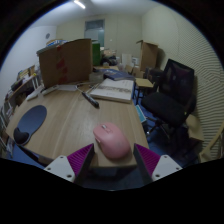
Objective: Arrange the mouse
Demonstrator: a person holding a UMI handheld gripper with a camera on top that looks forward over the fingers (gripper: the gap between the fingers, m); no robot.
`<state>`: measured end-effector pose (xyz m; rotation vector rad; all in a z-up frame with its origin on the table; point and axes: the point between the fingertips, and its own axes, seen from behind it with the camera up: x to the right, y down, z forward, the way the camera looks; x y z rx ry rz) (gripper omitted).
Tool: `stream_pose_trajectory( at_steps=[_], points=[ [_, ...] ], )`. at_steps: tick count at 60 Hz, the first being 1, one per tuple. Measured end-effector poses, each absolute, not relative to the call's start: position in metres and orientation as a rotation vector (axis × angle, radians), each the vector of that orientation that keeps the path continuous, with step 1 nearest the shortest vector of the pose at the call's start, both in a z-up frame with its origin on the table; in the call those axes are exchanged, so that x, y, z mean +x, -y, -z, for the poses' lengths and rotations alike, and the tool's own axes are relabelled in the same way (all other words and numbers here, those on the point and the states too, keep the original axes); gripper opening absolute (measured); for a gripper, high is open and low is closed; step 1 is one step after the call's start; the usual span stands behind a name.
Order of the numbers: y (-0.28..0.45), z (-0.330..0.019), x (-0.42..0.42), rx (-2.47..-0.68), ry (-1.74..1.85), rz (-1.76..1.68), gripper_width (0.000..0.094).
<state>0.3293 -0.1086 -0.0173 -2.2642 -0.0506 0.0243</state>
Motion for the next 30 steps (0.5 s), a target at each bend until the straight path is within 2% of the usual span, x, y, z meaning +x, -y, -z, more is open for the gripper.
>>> stream_pose_trajectory(
  at_steps=[11, 17, 19, 21, 22, 23, 30],
  points=[
    [0.063, 0.016, 0.334, -2.174, 0.016, -0.041, 0.0820],
    [0.045, 0.014, 0.335, -2.133, -0.005, -0.027, 0.0751],
    [0.042, 0.014, 0.337, -2.119, -0.020, -0.016, 0.0695],
    [0.038, 0.015, 0.338, -2.105, -0.033, -0.005, 0.0706],
    [0.037, 0.015, 0.338, -2.100, -0.040, -0.002, 0.0646],
    [0.036, 0.014, 0.338, -2.097, -0.048, 0.001, 0.0533],
    [0.038, 0.017, 0.340, -2.155, -0.101, 0.018, 0.0440]
  ],
)
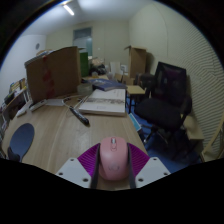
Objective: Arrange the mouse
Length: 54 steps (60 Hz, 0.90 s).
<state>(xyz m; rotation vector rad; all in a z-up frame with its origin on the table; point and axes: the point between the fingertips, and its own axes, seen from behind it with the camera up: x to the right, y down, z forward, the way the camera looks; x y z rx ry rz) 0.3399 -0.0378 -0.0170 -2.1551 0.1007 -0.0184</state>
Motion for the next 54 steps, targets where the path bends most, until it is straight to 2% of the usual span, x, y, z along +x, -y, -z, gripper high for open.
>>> stream_pose_trajectory(
  at_steps=[1, 2, 3, 4, 6, 7, 9, 15, 21, 24, 26, 30, 37, 43, 51, 54],
  points=[
    [0.036, 0.017, 0.340, -2.170, -0.113, 0.012, 0.0415],
    [0.036, 0.017, 0.339, -2.181, -0.130, 0.001, 0.0446],
    [0.036, 0.016, 0.339, -2.189, -0.152, -0.014, 0.0388],
    [0.037, 0.015, 0.339, -2.197, -0.182, -0.033, 0.0369],
    [0.038, 0.013, 0.339, -2.214, -0.242, -0.062, 0.0379],
    [0.038, 0.010, 0.340, -2.215, -0.261, -0.066, 0.0344],
    [0.038, -0.003, 0.343, -2.200, -0.272, -0.057, 0.0339],
    [0.031, -0.081, 0.328, -2.069, -0.277, -0.051, 0.0324],
    [0.021, -0.169, 0.267, -1.926, -0.227, -0.073, 0.0324],
    [0.017, -0.197, 0.219, -1.879, -0.173, -0.099, 0.0321],
    [0.012, -0.202, 0.182, -1.863, -0.137, -0.122, 0.0321],
    [0.004, -0.187, 0.104, -1.894, -0.071, -0.159, 0.0320],
    [0.015, -0.097, 0.004, -2.040, 0.009, -0.167, 0.0318],
    [0.022, -0.035, -0.027, -2.144, 0.044, -0.128, 0.0320],
    [0.031, 0.013, -0.052, -2.236, 0.073, -0.098, 0.0331],
    [0.030, 0.011, -0.052, -2.215, 0.089, -0.054, 0.0351]
  ],
)
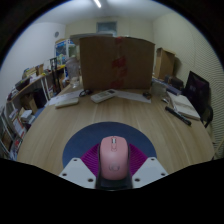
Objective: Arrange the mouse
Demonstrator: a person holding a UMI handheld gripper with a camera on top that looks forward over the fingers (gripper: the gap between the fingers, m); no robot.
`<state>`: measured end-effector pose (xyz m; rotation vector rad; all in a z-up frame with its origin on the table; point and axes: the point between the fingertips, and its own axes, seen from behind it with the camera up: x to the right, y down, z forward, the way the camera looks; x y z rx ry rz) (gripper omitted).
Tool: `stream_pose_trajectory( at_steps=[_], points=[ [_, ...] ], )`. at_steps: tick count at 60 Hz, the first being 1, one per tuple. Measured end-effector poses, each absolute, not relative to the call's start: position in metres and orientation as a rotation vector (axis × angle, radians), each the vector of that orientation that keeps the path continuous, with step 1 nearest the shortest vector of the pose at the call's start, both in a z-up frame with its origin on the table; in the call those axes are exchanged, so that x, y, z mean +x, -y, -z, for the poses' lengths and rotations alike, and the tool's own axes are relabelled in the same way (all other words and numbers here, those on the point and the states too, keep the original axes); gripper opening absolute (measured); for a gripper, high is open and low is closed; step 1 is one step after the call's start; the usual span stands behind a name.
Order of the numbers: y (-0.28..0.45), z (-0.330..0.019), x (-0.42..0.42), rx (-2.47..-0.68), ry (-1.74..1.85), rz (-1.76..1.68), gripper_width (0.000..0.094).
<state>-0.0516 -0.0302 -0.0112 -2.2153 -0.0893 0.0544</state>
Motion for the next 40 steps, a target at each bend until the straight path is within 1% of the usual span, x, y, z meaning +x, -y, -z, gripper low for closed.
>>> stream_pose_trajectory(
  at_steps=[5, 8, 10, 14, 16, 19, 26, 31, 36, 40],
  points=[
    [0.026, 0.011, -0.051, -2.209, 0.085, -0.041, 0.0439],
    [0.026, 0.013, -0.051, -2.233, 0.086, -0.047, 0.0510],
    [0.027, 0.015, -0.049, -2.264, 0.072, -0.048, 0.0533],
    [0.038, 0.012, -0.049, -2.334, 0.026, -0.081, 0.0755],
    [0.041, 0.003, -0.050, -2.330, 0.004, -0.107, 0.0865],
    [0.050, -0.020, -0.053, -2.298, -0.001, -0.148, 0.0829],
    [0.086, -0.070, -0.037, -2.263, -0.013, -0.177, 0.0840],
    [0.131, -0.104, -0.017, -2.254, -0.028, -0.186, 0.0842],
    [0.172, -0.120, 0.018, -2.267, -0.058, -0.157, 0.0843],
    [0.206, -0.125, 0.052, -2.285, -0.101, -0.104, 0.0845]
  ],
)
